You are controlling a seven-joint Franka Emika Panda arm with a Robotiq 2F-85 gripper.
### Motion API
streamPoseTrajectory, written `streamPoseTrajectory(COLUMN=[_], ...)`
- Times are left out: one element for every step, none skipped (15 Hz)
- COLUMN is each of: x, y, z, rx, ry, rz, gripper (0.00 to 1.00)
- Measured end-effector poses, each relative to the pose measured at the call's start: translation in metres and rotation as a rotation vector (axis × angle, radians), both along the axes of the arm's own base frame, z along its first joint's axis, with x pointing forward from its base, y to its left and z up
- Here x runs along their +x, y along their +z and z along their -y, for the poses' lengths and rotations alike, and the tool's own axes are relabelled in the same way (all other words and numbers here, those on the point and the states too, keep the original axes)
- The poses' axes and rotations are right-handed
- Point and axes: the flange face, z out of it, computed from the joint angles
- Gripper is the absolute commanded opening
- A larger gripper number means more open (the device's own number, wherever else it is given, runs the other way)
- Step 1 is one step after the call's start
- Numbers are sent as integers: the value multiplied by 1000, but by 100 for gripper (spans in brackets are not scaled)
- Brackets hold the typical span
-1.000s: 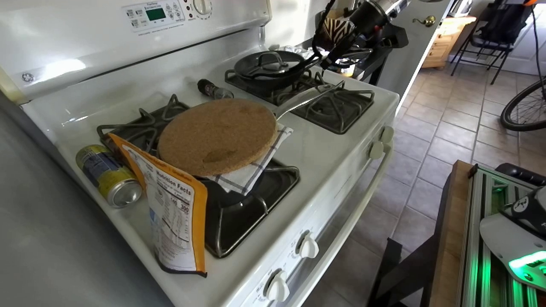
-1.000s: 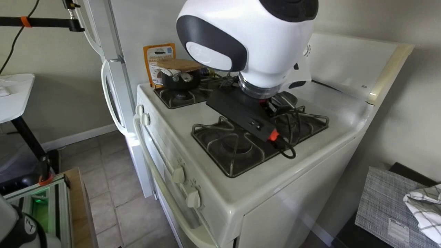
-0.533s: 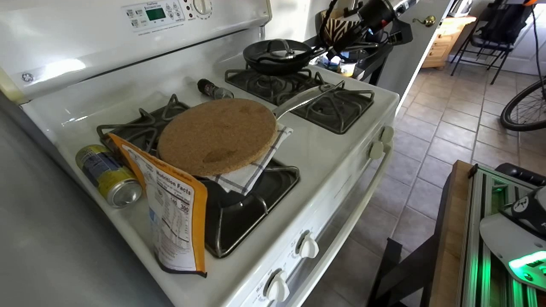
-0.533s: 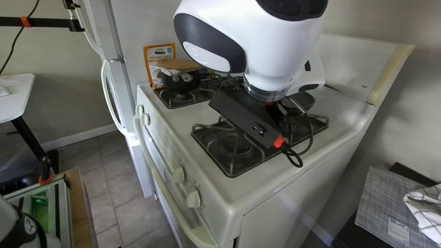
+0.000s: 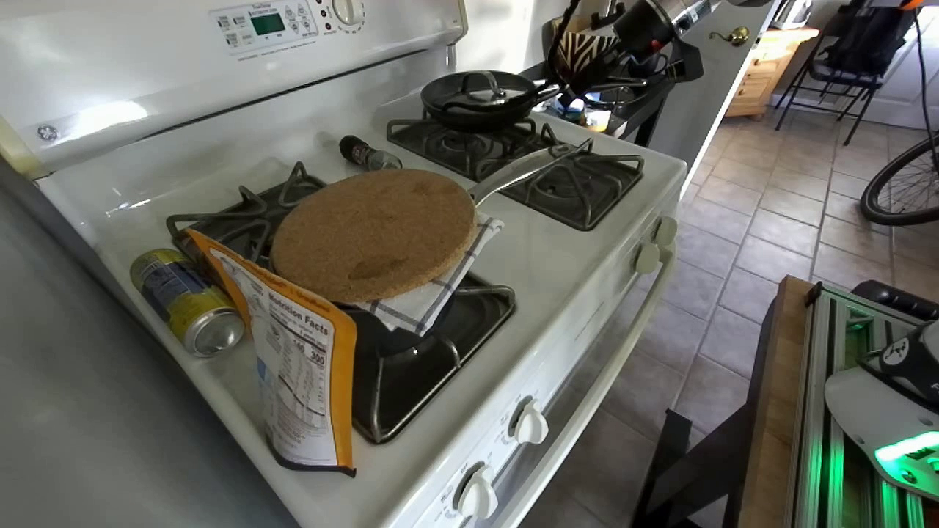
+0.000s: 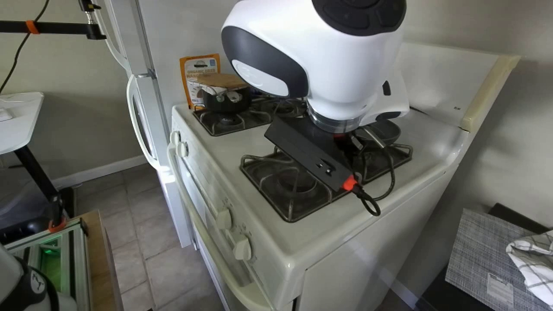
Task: Pick up the gray pan and put it on the top right cooker on the stove
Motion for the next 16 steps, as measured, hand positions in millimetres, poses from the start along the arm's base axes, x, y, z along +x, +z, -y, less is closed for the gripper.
streamPoseTrajectory(x=[1, 1, 3, 6, 9, 13, 17, 21, 25, 29, 33, 35, 36, 37, 38, 38], y=[-3, -6, -8, -7, -6, -7, -7, -7, -7, -6, -6, -7, -8, -8, -7, -5], z=[2, 3, 4, 4, 4, 2, 0, -3, -6, -10, -14, -18, -21, -23, -23, -23], rx=[-10, -19, -24, -27, -29, -32, -34, -37, -44, -53, -65, -82, -101, -122, -142, -163], ry=[-10, -18, -21, -20, -18, -14, -8, 0, 13, 28, 42, 57, 66, 68, 61, 49], rz=[-3, -6, -8, -5, -3, -2, 0, 1, -1, -4, -16, -38, -70, -104, -133, -152], gripper=[1, 1, 1, 1, 1, 1, 1, 1, 1, 1, 1, 10, 2, 5, 2, 31])
